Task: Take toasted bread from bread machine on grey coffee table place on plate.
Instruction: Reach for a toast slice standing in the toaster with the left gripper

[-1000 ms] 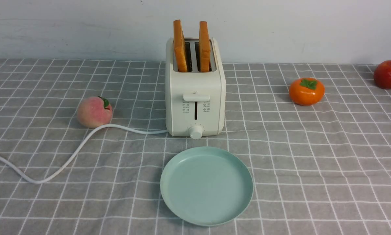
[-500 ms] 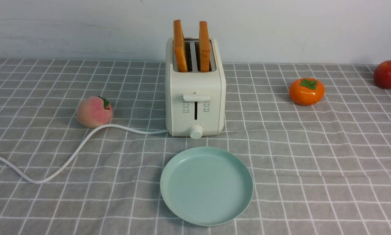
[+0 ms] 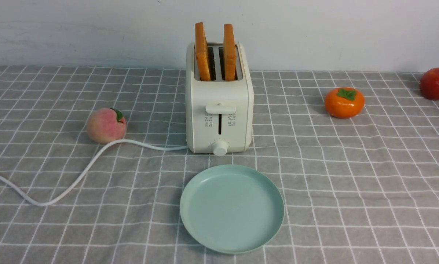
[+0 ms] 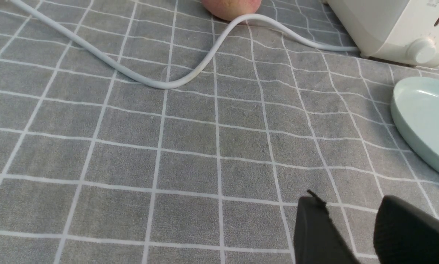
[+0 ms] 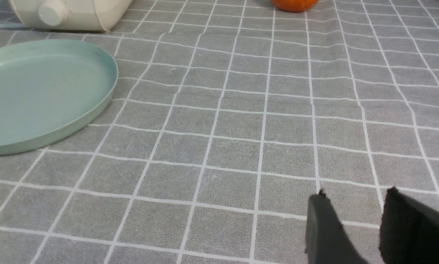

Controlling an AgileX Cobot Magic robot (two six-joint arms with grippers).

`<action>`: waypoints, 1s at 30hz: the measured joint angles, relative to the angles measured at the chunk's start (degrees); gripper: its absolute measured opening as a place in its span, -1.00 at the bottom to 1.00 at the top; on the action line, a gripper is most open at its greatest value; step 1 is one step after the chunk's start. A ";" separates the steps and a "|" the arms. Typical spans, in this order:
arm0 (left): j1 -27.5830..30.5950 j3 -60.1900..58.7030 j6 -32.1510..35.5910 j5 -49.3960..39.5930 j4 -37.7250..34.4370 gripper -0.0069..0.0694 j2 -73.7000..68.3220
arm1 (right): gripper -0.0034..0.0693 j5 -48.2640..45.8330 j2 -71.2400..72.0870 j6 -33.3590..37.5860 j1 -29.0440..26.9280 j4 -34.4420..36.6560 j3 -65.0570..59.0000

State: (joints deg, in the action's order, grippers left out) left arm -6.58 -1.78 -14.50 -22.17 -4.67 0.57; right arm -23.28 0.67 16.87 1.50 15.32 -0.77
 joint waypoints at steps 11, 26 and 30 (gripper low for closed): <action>0.00 0.00 -3.13 15.91 -2.80 -0.20 0.00 | -0.25 1.73 0.00 -1.67 0.00 4.02 -0.24; 0.00 5.43 -10.77 37.78 -16.35 -0.86 0.00 | -0.25 23.28 0.00 -7.01 0.00 33.87 -0.15; 0.00 17.35 -10.12 28.03 -16.35 -0.86 -3.65 | -0.25 28.27 0.00 -2.94 0.00 32.42 3.94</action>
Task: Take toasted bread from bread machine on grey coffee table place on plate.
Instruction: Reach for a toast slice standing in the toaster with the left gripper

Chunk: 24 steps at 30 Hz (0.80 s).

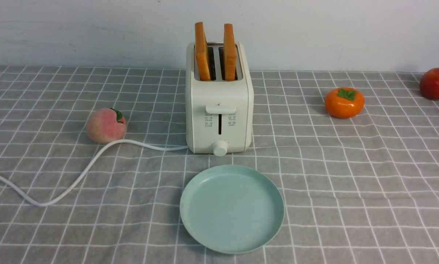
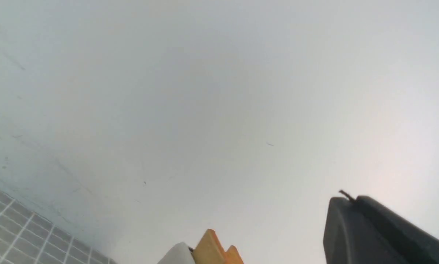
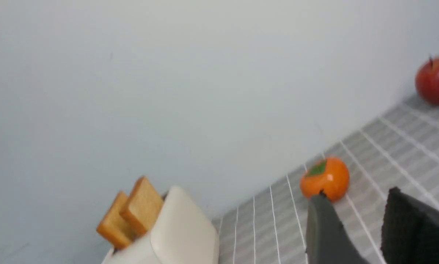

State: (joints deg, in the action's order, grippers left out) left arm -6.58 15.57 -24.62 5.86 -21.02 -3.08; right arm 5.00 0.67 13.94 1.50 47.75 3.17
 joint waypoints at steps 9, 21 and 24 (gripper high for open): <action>0.00 21.83 2.39 -41.55 7.08 -0.86 -28.28 | -0.75 -22.87 -11.00 1.47 0.00 -1.77 22.10; 0.00 41.49 31.54 -48.31 -12.85 -0.86 -61.74 | -0.91 -54.64 -41.78 -3.48 0.00 -22.87 41.87; 0.00 47.46 32.65 -48.98 -13.77 -0.86 -67.58 | -0.91 -55.08 -43.92 -6.75 0.00 -28.66 41.86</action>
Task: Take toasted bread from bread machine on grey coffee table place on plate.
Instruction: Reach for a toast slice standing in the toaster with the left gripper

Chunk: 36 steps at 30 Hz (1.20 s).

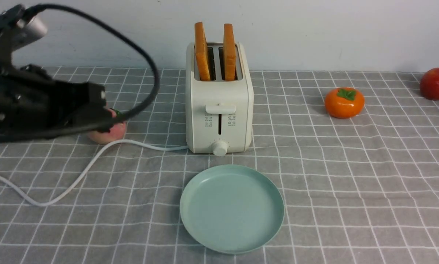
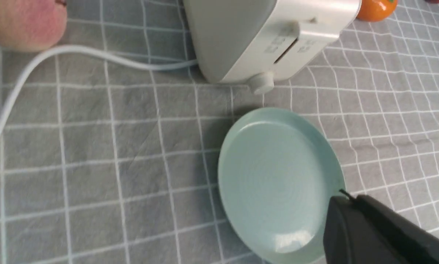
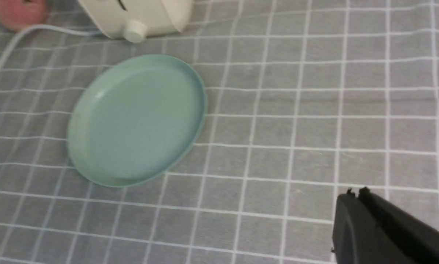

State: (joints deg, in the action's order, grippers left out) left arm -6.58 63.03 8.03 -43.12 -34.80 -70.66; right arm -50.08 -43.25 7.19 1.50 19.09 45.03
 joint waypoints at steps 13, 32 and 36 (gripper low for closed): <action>-10.46 26.22 -0.43 11.38 7.26 -0.77 -24.52 | -0.90 3.38 -1.00 -2.21 0.00 -4.54 0.00; -11.99 36.12 0.00 29.90 5.78 0.52 -45.24 | -0.86 3.92 -1.00 -2.27 0.00 -4.35 0.00; -12.44 36.12 0.25 29.68 5.62 -0.36 -45.57 | -0.86 3.92 -1.00 -2.32 0.00 -4.30 0.00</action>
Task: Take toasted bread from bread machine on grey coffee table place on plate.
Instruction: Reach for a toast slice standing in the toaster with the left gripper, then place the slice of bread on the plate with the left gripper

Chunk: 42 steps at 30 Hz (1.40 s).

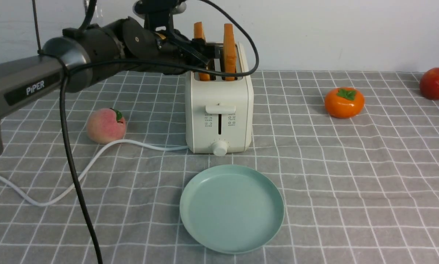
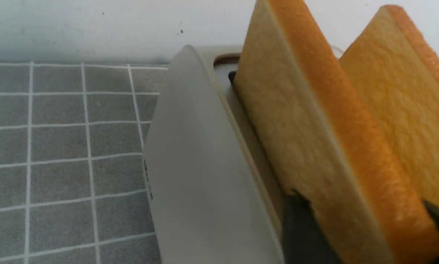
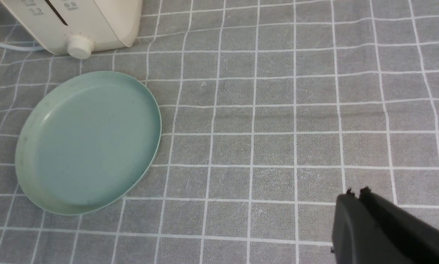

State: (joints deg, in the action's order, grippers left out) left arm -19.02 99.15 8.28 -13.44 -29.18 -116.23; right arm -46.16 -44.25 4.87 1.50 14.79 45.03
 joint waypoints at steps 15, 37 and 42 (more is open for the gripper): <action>1.85 0.38 -2.45 -32.99 2.15 -0.60 24.73 | -0.82 -0.35 0.00 -0.27 0.00 0.52 0.00; 1.87 -30.70 27.74 -37.41 -35.92 -0.60 14.20 | -0.78 -0.38 0.00 -0.31 0.00 2.92 0.00; 1.87 -30.70 27.67 -35.23 -35.31 -0.58 12.17 | -0.77 -1.12 0.00 -0.34 0.00 2.97 0.00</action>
State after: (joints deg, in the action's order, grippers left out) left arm -17.16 68.45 35.95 -48.67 -64.49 -104.06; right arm -47.29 -44.25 4.53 1.50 17.76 45.03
